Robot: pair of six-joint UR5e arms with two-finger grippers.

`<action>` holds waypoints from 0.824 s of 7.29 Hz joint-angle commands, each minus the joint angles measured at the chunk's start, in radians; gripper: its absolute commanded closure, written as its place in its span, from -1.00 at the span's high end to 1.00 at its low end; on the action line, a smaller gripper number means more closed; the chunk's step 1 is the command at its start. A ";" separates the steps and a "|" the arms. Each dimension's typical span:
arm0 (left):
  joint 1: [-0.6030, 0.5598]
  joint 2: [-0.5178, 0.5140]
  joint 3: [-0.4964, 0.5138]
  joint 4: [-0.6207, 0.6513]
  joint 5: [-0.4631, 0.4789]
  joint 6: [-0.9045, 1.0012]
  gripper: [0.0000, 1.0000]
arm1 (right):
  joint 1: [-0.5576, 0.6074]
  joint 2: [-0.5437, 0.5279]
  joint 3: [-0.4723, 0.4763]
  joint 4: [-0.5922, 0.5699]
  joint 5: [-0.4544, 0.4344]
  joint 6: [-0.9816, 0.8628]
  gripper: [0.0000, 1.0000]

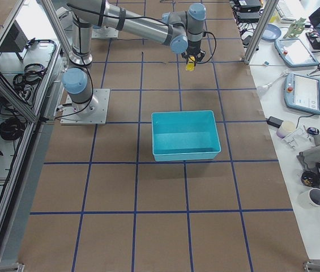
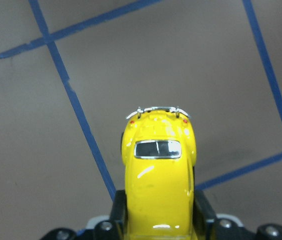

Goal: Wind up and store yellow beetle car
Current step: 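Carry the car with the right gripper into the light-blue bin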

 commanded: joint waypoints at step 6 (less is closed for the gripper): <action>-0.001 0.001 -0.001 0.018 0.002 0.002 1.00 | -0.514 -0.046 -0.035 0.135 -0.037 -0.879 -1.00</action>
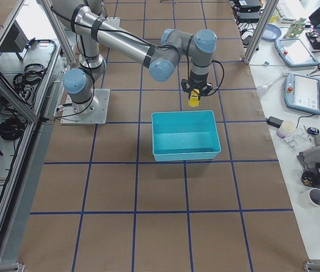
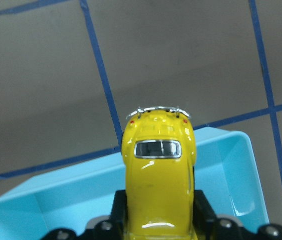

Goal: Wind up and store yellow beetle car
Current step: 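Carry the car with the right gripper into the light-blue bin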

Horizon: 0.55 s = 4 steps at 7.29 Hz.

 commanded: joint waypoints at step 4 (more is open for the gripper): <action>0.001 0.004 -0.002 0.018 0.007 0.002 1.00 | -0.128 0.177 0.012 -0.082 -0.040 -0.361 -1.00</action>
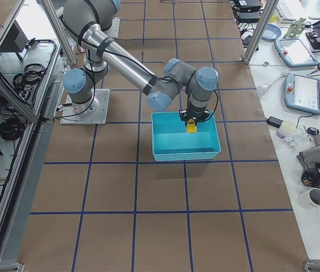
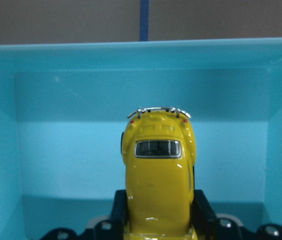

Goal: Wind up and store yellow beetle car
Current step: 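Carry the car with the right gripper into the light-blue bin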

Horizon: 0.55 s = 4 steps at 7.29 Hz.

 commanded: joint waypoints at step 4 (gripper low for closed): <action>-0.001 0.005 -0.001 0.008 0.003 0.000 1.00 | -0.010 0.079 0.072 -0.044 -0.062 -0.037 -1.00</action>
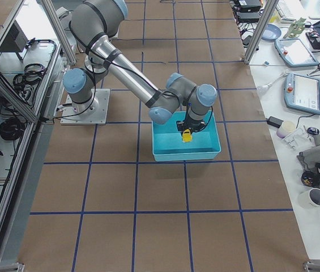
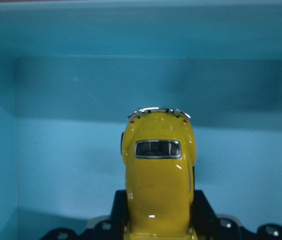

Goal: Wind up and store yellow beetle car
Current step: 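Open the right gripper to drop the car in the bin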

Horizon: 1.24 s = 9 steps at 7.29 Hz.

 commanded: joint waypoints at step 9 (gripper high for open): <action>0.000 0.001 -0.004 0.000 0.002 -0.003 1.00 | 0.006 -0.261 -0.005 0.174 -0.053 0.743 1.00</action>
